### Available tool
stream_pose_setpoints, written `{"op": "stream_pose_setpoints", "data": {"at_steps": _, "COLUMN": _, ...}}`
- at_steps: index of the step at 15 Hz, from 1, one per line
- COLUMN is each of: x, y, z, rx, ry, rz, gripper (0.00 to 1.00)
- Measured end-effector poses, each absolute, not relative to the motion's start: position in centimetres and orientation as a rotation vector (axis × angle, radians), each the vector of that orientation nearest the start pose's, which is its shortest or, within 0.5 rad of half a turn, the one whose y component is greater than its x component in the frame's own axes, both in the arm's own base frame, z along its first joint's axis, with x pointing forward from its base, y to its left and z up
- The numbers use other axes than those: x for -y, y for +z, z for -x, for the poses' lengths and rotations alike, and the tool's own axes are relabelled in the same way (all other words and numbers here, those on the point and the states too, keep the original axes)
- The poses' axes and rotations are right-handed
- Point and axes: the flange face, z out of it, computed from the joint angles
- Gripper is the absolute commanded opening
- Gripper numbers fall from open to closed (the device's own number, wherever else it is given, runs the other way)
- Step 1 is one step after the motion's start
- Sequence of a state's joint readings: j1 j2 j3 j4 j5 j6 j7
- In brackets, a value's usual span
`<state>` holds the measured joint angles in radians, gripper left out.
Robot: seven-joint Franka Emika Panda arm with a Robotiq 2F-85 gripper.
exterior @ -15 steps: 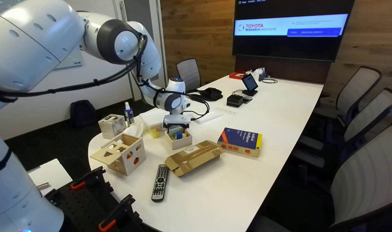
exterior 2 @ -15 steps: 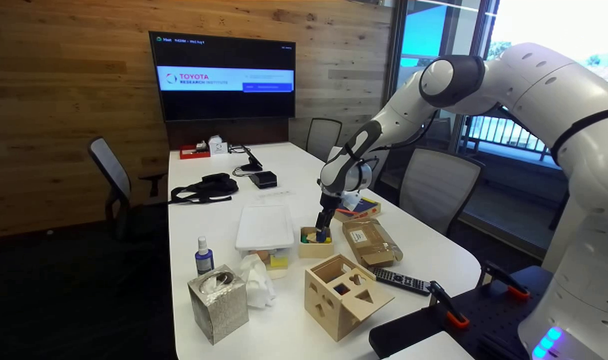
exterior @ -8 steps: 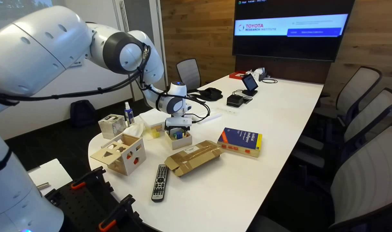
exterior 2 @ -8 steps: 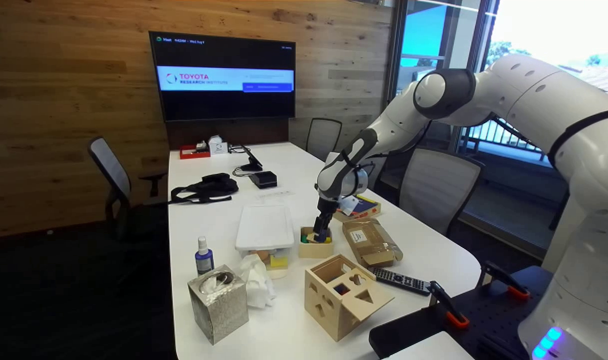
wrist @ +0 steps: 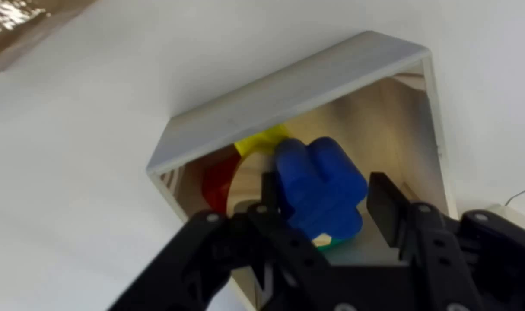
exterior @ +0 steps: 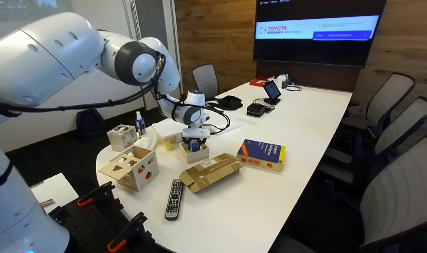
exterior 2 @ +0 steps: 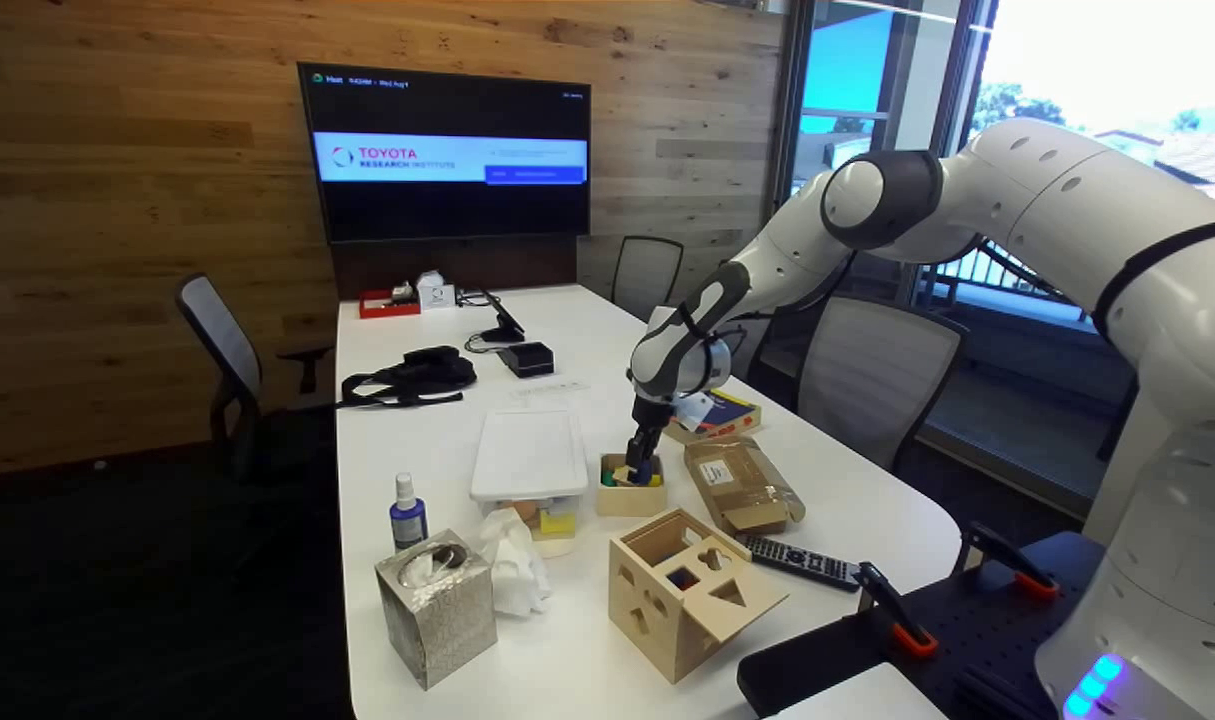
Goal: Remove the blue flowery block from the wooden box and put it inside the shape sorter through the flowery opening
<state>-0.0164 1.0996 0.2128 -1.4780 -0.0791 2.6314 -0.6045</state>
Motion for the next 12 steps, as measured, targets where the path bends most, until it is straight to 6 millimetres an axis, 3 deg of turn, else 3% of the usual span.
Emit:
{"op": "stream_pose_setpoints", "data": {"at_steps": 1, "x": -11.5, "y": 3.3, "z": -68.4, "rx": 1.099, "ry": -0.160, "rz": 2.806, "gripper": 0.18}}
{"op": "stream_pose_setpoints", "data": {"at_steps": 2, "x": -11.4, "y": 3.4, "z": -68.5, "rx": 1.098, "ry": -0.162, "rz": 2.807, "gripper": 0.16}}
{"op": "stream_pose_setpoints", "data": {"at_steps": 8, "x": -11.7, "y": 4.1, "z": -68.9, "rx": 1.125, "ry": -0.181, "rz": 2.810, "gripper": 0.16}}
{"op": "stream_pose_setpoints", "data": {"at_steps": 12, "x": -12.6, "y": 7.0, "z": -69.2, "rx": 1.122, "ry": -0.097, "rz": 2.822, "gripper": 0.16}}
